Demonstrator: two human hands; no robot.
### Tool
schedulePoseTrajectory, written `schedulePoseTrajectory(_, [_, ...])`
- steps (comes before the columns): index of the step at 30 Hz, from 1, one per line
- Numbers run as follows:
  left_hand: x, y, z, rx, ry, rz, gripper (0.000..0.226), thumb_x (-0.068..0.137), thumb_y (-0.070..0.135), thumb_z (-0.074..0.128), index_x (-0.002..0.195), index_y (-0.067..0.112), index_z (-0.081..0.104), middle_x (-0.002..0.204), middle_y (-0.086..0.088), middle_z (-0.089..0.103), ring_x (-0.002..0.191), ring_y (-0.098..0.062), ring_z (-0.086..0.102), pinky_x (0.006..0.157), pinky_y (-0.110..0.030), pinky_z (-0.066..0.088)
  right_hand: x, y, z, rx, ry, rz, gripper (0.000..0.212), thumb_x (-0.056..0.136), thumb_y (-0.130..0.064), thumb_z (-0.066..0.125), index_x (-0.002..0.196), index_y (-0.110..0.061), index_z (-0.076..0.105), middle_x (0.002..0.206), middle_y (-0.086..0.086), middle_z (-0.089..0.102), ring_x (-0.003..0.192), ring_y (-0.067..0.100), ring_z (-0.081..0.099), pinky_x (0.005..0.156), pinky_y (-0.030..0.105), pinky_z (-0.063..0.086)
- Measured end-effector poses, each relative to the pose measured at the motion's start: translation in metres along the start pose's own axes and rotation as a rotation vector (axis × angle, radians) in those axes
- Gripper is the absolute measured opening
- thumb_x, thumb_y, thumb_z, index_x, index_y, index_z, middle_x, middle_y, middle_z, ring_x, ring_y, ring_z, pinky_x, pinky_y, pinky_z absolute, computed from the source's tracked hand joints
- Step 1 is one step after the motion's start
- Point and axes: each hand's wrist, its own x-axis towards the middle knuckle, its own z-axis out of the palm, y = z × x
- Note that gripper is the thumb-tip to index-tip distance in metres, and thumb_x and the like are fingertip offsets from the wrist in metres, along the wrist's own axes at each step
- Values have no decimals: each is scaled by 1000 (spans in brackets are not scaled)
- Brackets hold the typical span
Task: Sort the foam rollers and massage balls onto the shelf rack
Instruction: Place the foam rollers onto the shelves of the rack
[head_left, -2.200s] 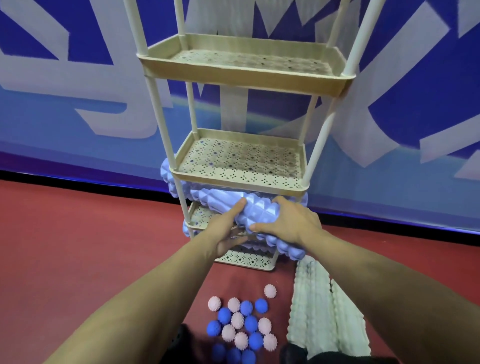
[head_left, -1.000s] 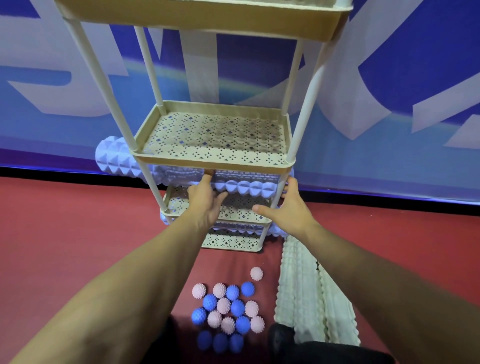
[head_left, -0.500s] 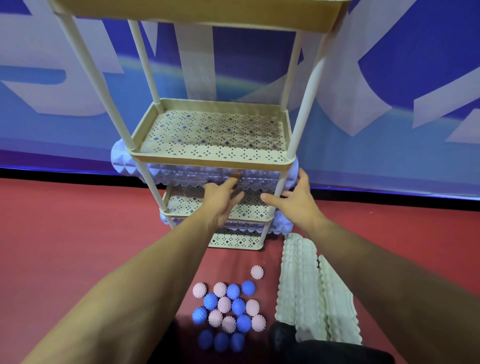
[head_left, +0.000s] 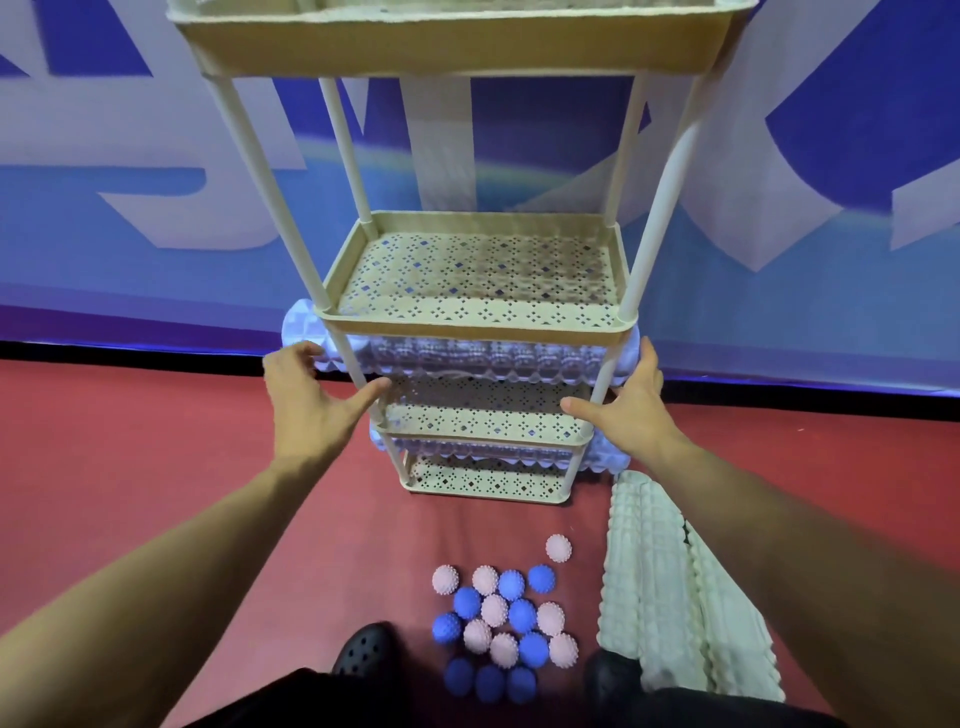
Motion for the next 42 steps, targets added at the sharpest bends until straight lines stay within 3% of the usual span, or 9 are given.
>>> schedulePoseTrajectory(3, [25, -15, -12, -18, -84, -157, 133, 54, 51, 96, 154, 12, 18, 155, -11, 25, 144, -26, 25, 118, -41, 26, 0, 0, 1, 2, 23, -32, 122, 80, -24, 85, 159, -29, -8, 166, -4, -2, 146, 26, 30, 93, 28, 36])
schedulePoseTrajectory(6, [45, -28, -13, -178, -363, -323, 152, 49, 45, 100, 158, 21, -3, 163, -6, 20, 145, -23, 32, 116, -46, 34, 4, 0, 0, 1, 23, -60, 122, 79, -23, 86, 159, -28, -6, 166, -6, -1, 147, 23, 28, 92, 25, 36])
schedulePoseTrajectory(12, [49, -22, -7, -240, -311, -198, 90, 48, 49, 99, 116, 51, 40, 138, 8, 42, 123, -13, 54, 101, -40, 49, 6, 1, -9, -32, 95, -85, 124, 75, -25, 89, 160, -27, -2, 160, -2, 12, 124, 12, 44, 98, 29, 41])
schedulePoseTrajectory(16, [44, -17, 1, -173, -387, -205, 117, 43, 60, 97, 136, 33, 31, 150, 0, 36, 134, -19, 48, 109, -46, 45, 3, 11, -20, -43, 131, -60, 122, 76, -21, 88, 160, -26, -1, 162, 0, 12, 129, 10, 37, 103, 26, 34])
schedulePoseTrajectory(21, [31, -17, 5, -83, -428, -304, 150, 57, 47, 96, 158, 13, -9, 165, -7, 7, 150, -27, 20, 120, -48, 28, 1, 8, -30, -51, 71, -52, 123, 71, -28, 91, 159, -32, 6, 158, -2, 30, 136, 18, 44, 109, 39, 43])
schedulePoseTrajectory(27, [4, 3, -9, 55, -392, -280, 118, 68, 58, 83, 153, 6, 20, 157, -15, 22, 143, -33, 29, 117, -48, 32, -18, 4, -42, -155, 98, -96, 87, 84, -20, 80, 154, -20, 29, 150, 0, 38, 135, 19, 44, 100, 28, 37])
schedulePoseTrajectory(31, [-47, 28, -5, 209, -223, 45, 67, 91, 53, 64, 139, 11, 43, 138, -12, 41, 126, -33, 41, 107, -45, 37, -40, 27, -51, -354, 36, -116, 79, 92, -28, 70, 157, -20, 27, 162, 1, 27, 145, 19, 36, 113, 35, 34])
schedulePoseTrajectory(37, [-107, 52, 46, 399, -720, 352, 65, 94, 61, 50, 144, 18, 46, 146, 1, 44, 133, -23, 45, 112, -41, 37, -73, 78, -83, -639, -158, -18, 70, 96, -45, 58, 156, -24, 30, 159, -1, 34, 141, 20, 42, 114, 36, 36])
schedulePoseTrajectory(42, [-144, 73, 102, 535, -1011, 330, 77, 94, 68, 41, 154, 21, 34, 163, -3, 27, 147, -25, 31, 120, -42, 27, -83, 136, -107, -712, -286, 152, 64, 97, -50, 55, 152, -24, 36, 153, 4, 43, 137, 25, 45, 111, 39, 38])
